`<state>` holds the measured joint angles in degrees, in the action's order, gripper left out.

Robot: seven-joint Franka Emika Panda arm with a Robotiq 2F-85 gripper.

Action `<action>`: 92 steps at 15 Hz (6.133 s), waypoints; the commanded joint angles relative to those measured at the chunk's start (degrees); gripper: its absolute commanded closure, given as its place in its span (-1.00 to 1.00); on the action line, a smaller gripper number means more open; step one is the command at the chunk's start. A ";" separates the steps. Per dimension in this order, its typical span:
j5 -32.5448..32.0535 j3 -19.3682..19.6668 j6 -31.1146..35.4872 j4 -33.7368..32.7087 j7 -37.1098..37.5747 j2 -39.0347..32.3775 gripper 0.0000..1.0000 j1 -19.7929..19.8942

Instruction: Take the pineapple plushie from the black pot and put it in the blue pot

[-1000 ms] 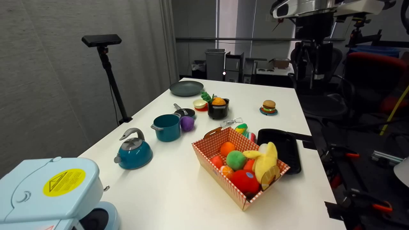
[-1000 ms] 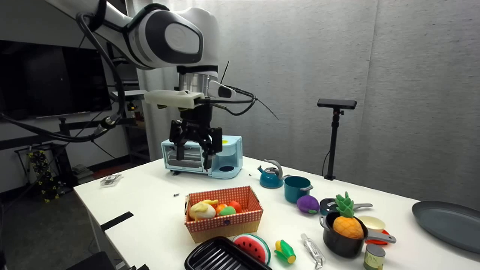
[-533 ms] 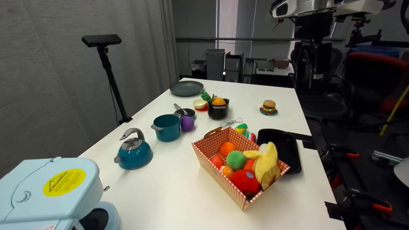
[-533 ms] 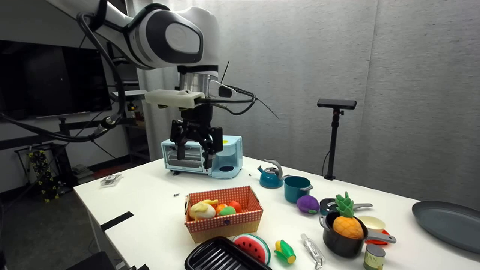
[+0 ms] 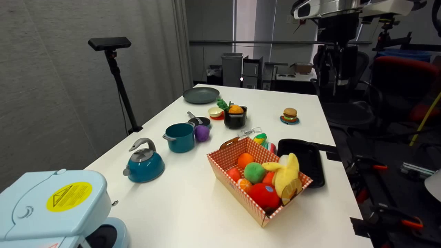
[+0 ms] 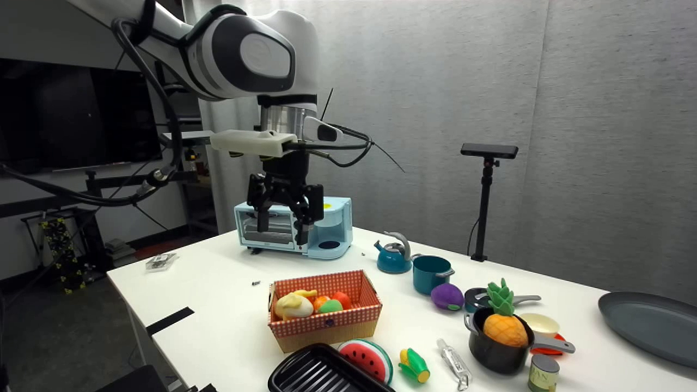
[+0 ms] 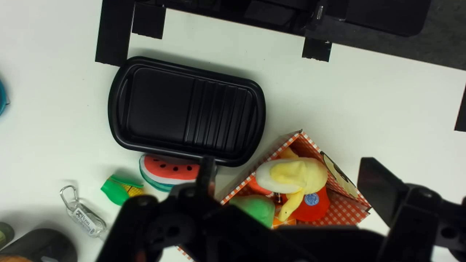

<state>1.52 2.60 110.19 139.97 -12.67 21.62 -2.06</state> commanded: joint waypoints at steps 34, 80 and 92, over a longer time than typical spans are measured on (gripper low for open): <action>-2.73 4.85 32.13 -25.20 10.50 -33.83 -1.00 8.47; 2.41 5.34 31.59 -65.99 18.90 -73.67 -1.00 14.49; 1.40 6.49 33.39 -66.89 19.90 -75.09 0.99 13.65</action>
<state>3.53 8.47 142.95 73.30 5.89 -53.36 12.01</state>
